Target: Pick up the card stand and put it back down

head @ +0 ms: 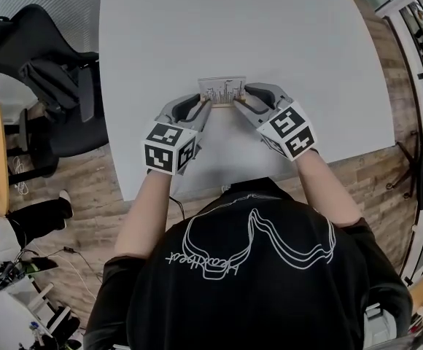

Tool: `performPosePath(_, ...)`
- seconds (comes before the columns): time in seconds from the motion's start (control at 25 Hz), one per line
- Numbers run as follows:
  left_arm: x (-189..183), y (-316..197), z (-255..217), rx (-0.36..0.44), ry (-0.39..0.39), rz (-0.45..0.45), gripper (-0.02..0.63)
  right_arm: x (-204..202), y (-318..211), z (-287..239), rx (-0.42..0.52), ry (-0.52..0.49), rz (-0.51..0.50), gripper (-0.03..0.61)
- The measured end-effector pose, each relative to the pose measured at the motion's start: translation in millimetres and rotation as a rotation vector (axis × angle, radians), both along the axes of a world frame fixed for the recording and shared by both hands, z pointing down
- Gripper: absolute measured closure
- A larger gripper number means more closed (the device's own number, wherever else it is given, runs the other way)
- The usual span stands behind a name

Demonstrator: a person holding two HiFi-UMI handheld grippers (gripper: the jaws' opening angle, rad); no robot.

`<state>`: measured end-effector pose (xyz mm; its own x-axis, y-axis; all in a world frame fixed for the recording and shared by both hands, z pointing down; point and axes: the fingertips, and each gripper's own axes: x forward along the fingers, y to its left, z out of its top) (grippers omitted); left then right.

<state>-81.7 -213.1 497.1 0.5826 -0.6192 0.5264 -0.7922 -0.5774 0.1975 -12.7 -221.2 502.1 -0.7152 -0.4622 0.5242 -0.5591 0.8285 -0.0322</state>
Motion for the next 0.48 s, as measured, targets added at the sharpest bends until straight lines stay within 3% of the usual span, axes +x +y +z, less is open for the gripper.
performPosePath(0.48,-1,58,-61,0.056,-0.017,-0.005,0.511,-1,58,-58,0.054,-0.044,-0.007,0.434)
